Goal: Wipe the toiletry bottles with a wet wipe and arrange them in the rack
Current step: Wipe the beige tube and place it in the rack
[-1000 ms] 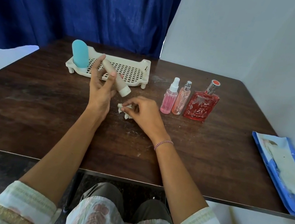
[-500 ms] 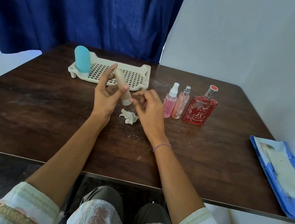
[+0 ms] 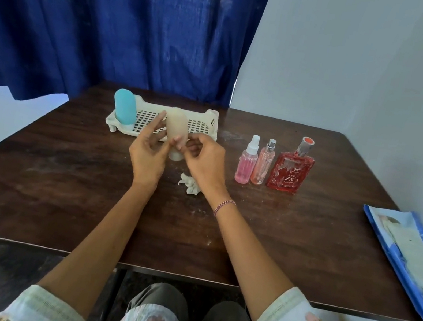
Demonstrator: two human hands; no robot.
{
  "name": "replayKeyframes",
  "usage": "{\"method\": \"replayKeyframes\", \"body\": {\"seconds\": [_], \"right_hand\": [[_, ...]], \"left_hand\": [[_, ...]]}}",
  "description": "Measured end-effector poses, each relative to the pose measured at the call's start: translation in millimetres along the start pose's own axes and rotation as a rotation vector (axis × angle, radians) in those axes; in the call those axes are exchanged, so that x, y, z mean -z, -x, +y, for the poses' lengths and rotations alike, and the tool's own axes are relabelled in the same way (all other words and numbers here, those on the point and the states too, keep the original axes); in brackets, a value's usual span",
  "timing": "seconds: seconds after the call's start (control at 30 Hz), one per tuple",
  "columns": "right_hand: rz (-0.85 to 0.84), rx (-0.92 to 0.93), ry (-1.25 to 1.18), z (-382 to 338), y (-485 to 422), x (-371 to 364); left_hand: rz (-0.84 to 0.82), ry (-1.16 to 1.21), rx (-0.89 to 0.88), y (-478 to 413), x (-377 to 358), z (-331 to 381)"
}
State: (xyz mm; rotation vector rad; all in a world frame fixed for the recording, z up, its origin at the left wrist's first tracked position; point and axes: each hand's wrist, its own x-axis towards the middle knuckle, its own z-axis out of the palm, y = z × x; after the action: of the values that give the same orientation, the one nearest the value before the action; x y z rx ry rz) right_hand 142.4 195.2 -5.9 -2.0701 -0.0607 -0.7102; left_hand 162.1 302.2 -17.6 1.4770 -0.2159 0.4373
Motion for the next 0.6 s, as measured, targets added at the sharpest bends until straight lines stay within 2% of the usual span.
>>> {"method": "replayKeyframes", "body": {"seconds": [0.07,0.2,0.37,0.6], "right_hand": [[0.000,-0.020,-0.010,-4.4,-9.1,-3.6],[-0.037,-0.037,-0.005,-11.7,-28.9,-24.6],[-0.102,-0.095,0.012,-8.8,-52.9,-59.5],[-0.162,-0.154,0.006,5.5,-81.3,-89.0]], "left_hand": [[0.014,0.006,0.045,-1.4,1.3,1.1],[0.073,-0.223,0.064,-8.8,11.3,-4.7],[0.076,-0.354,0.141,-31.6,22.3,-11.5],[0.083,-0.261,0.250,-49.5,26.2,-24.5]]}}
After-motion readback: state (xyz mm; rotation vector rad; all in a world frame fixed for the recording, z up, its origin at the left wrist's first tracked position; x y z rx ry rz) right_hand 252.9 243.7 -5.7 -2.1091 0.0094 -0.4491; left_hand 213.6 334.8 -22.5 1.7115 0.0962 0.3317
